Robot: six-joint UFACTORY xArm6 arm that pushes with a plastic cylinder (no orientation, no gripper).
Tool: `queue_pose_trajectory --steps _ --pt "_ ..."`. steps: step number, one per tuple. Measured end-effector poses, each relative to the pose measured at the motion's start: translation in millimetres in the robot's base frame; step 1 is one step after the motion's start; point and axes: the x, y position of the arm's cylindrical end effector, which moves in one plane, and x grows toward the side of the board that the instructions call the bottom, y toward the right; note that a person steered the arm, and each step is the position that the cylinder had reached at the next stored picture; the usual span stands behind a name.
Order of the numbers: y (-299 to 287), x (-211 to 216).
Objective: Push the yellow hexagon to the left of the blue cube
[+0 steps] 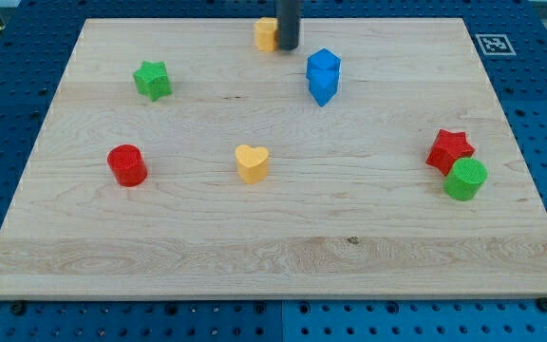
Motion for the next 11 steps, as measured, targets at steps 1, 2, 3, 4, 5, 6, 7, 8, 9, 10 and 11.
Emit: queue_pose_trajectory --steps 1,2,3,4,5,6,7,8,9,10,11 --pt "24.3 -21.7" --pt "27.3 -52.5" --pt "5.6 -57.4" --pt "-30.8 -44.2" --pt "-43.5 -7.4" --pt "-44.2 -5.9" --pt "-73.1 -22.8" --pt "-109.3 -11.9" --pt "-85.8 12.6" --pt "-34.6 22.3" --pt "3.7 24.6"
